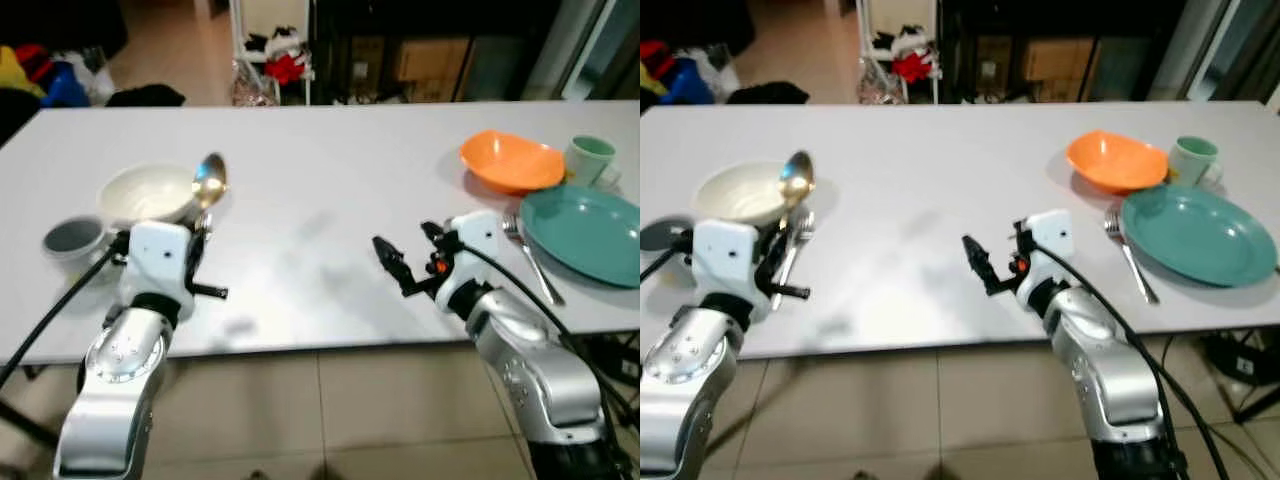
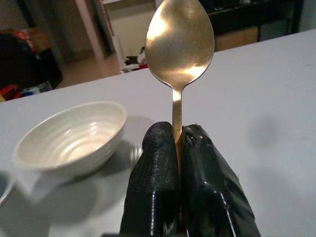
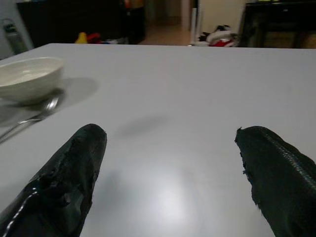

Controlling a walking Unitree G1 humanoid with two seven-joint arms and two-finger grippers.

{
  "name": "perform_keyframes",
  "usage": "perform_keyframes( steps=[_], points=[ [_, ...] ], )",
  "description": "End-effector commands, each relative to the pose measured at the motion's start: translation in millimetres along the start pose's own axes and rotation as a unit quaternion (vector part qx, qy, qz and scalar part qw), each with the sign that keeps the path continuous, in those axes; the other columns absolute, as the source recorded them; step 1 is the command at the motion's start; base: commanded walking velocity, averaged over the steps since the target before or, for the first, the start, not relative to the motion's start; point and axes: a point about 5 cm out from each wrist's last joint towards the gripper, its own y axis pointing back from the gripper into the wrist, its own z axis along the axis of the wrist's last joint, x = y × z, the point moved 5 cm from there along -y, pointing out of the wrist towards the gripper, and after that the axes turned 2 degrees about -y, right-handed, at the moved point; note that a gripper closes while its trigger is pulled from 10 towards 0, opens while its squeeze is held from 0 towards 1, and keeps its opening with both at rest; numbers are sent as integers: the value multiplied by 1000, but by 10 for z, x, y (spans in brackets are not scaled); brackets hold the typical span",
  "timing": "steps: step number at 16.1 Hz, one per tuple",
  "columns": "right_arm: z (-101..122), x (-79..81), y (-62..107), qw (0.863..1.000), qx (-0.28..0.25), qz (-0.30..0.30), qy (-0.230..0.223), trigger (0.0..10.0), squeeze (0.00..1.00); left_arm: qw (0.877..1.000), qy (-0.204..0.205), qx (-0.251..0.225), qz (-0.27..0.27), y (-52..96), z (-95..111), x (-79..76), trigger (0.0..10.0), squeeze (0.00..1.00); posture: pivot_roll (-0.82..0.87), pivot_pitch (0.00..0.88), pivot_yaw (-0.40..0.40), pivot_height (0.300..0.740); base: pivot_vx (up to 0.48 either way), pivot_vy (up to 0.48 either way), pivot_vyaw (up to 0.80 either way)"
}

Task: Setting the table

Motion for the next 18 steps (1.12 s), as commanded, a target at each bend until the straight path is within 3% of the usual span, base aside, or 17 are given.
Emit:
perform_keyframes(
  steps=[1, 8, 14, 18],
  points=[
    [18, -57, 44, 1000, 0, -11, 1, 10000, 0, 1000, 1, -4, -15, -1, 37, -74, 10000, 0, -76, 0, 41, 740, 390, 0, 0],
    [-116, 71, 67, 1000, 26, 4, -13, 10000, 0, 998, 7, 59, 7, 62, -236, 21, 10000, 0, -65, 0, 55, 740, 50, 0, 0],
    [-61, 86, 44, 1000, 16, 5, -4, 10000, 0, 997, 18, 76, -8, 3, -303, -68, 10000, 0, -74, 0, 63, 740, 0, 0, 0],
    [-69, 84, 72, 1000, 13, -4, -3, 10000, 0, 999, 13, 52, 4, 14, -234, -101, 10000, 0, -82, 0, 60, 740, 0, 0, 0]
  ],
)
